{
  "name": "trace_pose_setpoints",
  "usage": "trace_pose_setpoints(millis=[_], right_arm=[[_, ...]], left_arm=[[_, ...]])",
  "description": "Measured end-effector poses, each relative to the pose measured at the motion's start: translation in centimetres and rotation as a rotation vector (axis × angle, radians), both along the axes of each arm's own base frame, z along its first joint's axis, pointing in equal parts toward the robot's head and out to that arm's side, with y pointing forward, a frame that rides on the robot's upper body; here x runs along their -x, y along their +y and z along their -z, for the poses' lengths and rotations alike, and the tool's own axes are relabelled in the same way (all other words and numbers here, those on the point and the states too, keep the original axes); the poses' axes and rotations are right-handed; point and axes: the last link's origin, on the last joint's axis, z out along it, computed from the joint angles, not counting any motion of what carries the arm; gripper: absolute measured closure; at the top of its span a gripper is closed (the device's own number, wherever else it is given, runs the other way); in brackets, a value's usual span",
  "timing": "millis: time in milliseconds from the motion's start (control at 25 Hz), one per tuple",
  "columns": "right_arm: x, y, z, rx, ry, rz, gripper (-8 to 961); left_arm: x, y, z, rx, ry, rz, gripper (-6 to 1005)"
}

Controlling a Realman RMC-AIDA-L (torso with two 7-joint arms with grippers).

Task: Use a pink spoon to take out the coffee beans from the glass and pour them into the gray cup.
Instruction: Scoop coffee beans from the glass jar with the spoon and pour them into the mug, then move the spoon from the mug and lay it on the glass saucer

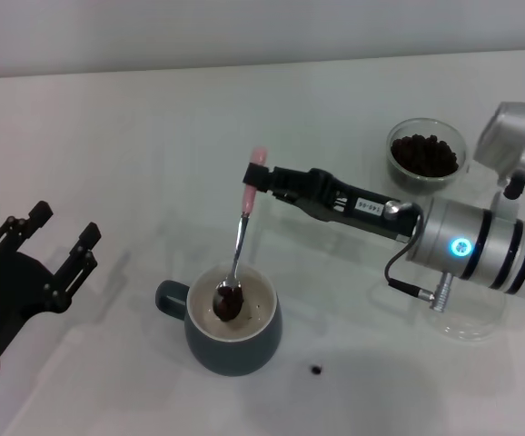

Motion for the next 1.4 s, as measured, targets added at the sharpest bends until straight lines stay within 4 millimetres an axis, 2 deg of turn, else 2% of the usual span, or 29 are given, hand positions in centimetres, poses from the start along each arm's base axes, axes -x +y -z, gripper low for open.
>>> trace_pose_setpoints(millis=[480,960,1200,1400], right_arm=[[-0.3,1.3,-1.3,-0.117,-0.097,-0.1,813],[1.7,0.3,-1.1,-0.221,-0.152,-0.395,813],[1.9,0.3,-1.1,-0.261,-0.174,-0.437,814],[2.2,0.1,-1.6,-0.273,-0.126,-0.433,815]], left_arm=[[0.0,0.1,0.1,0.004,0.004,-0.007,347],[-0.1,0.7,0.2,0.006,0.012,-0.009,347],[-0.2,0.9,0.2,0.007,0.014,-0.008,347],[-0.2,1.1,0.3,0.006,0.016,-0.013,348]])
